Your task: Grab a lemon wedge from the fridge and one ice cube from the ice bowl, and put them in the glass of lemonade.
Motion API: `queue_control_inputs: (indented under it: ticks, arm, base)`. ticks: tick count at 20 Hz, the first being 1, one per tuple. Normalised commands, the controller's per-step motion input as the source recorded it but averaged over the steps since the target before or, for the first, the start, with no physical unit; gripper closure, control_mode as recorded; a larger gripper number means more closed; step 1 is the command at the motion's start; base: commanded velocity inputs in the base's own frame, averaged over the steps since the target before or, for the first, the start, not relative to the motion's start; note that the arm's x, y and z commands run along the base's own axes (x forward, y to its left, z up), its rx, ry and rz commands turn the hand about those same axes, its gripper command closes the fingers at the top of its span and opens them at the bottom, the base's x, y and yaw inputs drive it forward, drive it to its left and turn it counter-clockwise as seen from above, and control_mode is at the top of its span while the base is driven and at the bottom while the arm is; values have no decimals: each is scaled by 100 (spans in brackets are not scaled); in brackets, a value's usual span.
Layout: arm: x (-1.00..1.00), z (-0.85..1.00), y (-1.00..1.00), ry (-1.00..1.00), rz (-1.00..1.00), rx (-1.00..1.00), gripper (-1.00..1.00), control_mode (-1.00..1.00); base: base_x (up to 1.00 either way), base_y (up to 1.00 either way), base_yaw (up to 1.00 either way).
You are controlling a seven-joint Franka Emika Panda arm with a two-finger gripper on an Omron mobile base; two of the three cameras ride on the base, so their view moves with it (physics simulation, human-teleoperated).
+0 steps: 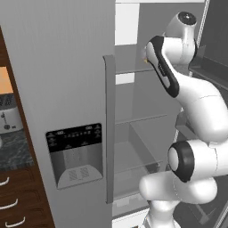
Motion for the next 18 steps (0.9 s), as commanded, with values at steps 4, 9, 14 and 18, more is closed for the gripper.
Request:
queue_control_inputs:
  ticks: [4, 9, 14, 18]
  arm:
    - [46, 0, -11, -2, 0, 1, -100, -100]
    - [69, -1, 0, 0, 0, 0, -100, -100]
    - [44, -11, -17, -3, 0, 1, -100, -100]
    - [8, -19, -12, -7, 0, 1, -100, -100]
  base:
    - [0, 0, 0]
    - [0, 0, 0]
    - [0, 0, 0]
    - [0, 0, 0]
